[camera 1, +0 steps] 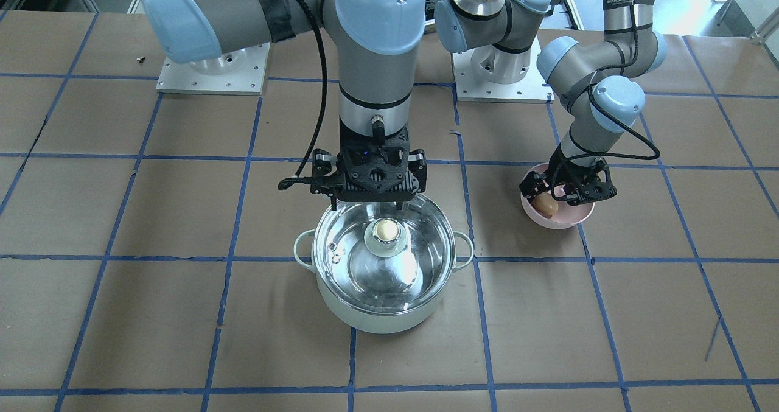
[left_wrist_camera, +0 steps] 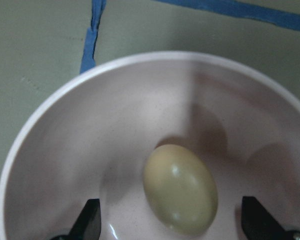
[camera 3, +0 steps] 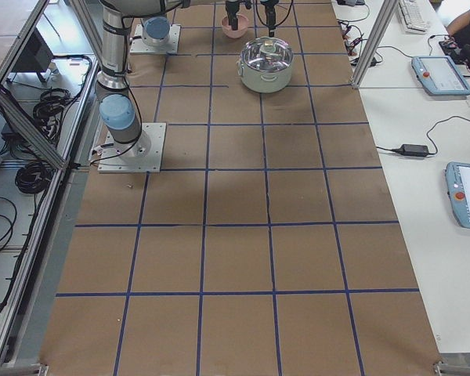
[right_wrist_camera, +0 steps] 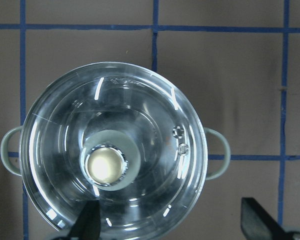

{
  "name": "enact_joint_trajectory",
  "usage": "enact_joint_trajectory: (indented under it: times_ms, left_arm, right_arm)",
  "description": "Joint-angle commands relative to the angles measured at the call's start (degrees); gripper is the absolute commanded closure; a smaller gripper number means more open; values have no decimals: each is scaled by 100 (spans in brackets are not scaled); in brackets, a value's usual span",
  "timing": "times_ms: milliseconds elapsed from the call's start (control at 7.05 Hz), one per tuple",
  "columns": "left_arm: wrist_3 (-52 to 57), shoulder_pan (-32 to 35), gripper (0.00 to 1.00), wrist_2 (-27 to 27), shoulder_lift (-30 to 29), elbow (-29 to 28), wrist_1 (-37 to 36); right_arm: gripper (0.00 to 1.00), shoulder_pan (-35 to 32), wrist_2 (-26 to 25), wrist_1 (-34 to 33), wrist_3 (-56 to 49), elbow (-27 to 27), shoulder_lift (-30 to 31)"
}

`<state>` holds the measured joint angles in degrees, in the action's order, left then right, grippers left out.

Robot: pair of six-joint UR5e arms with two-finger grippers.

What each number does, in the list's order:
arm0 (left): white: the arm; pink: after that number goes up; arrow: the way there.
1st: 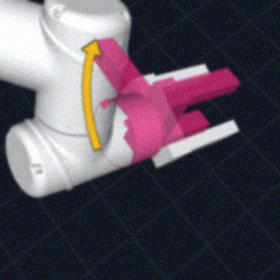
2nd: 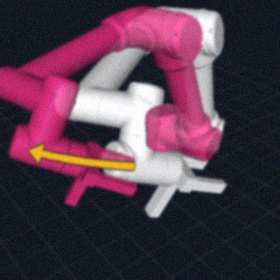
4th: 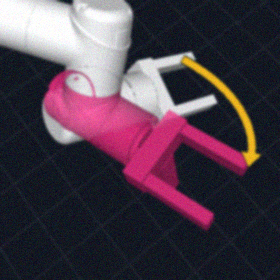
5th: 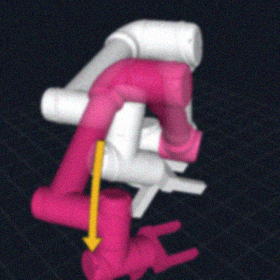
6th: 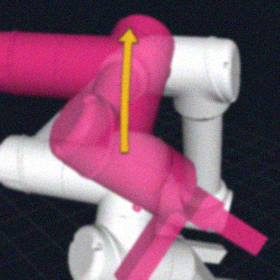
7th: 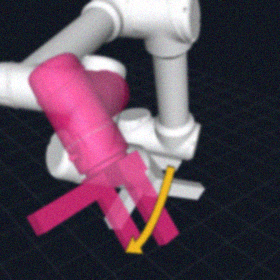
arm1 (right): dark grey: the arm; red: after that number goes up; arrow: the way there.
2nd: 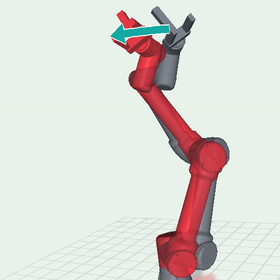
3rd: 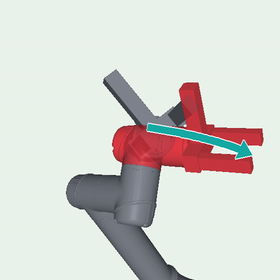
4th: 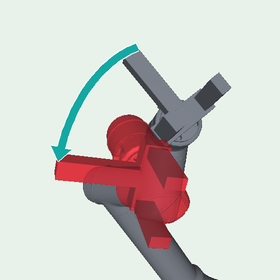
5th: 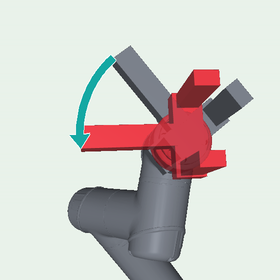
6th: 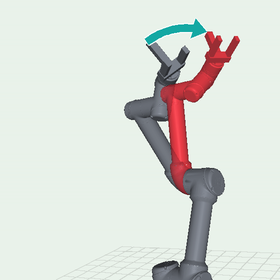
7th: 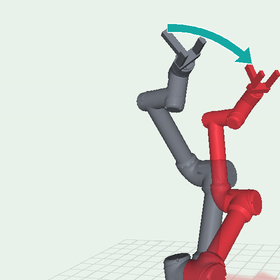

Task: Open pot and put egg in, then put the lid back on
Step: 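Grasp the glass lid knob with the right gripper while left holds egg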

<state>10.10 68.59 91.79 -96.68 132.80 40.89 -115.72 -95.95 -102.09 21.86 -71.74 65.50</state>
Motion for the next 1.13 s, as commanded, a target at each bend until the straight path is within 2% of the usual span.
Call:
enact_joint_trajectory:
  times_ms: [0, 284, 425, 567, 709, 851, 993]
  left_arm:
    - [212, -73, 2, 6, 0, 53, 15]
    - [230, -100, 2, 6, 0, 36, 7]
    - [230, -100, 8, 6, 0, 10, 50]
    - [230, -100, 24, 15, -18, 1, 94]
    - [230, -100, 39, 15, -18, -8, 95]
    - [238, -100, 58, 15, -18, -87, 129]
    - [264, -100, 84, 15, -9, -113, 199]
  right_arm:
    - [0, -74, 101, -319, 46, -33, -274]
    - [0, -74, 366, -329, -13, -120, -292]
    - [0, -74, 340, -520, -67, -251, -309]
    - [0, -74, 331, -922, -76, -409, -318]
    - [0, -74, 314, -979, -111, -463, -318]
    - [0, -74, 314, -1049, -381, -490, -353]
    - [1, -74, 314, -1067, -488, -498, -362]
